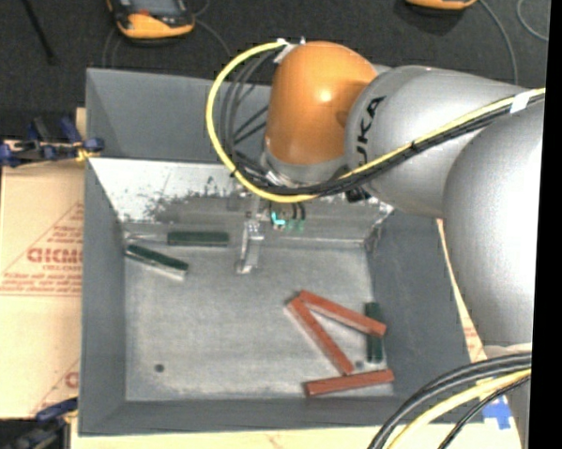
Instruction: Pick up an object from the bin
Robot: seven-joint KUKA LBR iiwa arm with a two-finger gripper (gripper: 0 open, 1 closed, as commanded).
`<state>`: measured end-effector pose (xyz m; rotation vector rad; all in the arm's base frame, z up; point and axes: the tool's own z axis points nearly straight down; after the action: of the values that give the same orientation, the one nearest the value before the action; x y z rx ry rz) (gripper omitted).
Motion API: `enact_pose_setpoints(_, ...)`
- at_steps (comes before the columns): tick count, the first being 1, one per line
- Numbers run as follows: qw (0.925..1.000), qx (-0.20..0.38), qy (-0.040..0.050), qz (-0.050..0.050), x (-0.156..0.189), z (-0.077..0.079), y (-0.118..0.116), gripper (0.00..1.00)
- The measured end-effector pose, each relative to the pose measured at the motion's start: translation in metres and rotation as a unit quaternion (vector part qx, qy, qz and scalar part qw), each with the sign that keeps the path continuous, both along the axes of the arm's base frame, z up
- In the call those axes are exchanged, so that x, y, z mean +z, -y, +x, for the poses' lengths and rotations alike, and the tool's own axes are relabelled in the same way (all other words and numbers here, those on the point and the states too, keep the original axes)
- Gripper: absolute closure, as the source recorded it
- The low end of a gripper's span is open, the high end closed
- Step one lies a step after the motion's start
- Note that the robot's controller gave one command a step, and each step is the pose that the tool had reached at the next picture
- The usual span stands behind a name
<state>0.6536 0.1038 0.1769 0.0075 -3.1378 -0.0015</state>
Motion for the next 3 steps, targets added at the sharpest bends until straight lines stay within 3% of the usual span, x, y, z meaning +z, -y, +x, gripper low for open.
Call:
enact_pose_setpoints(1,1.0000,-0.001,0.0042,0.000,0.006,0.002,0.000,0.00)
enact_pose_setpoints(2,0.9983,-0.058,0.0057,0.001,-0.044,0.000,-0.029,0.00)
enact_pose_setpoints(3,0.9972,-0.075,0.0040,0.001,-0.062,-0.001,-0.073,0.00)
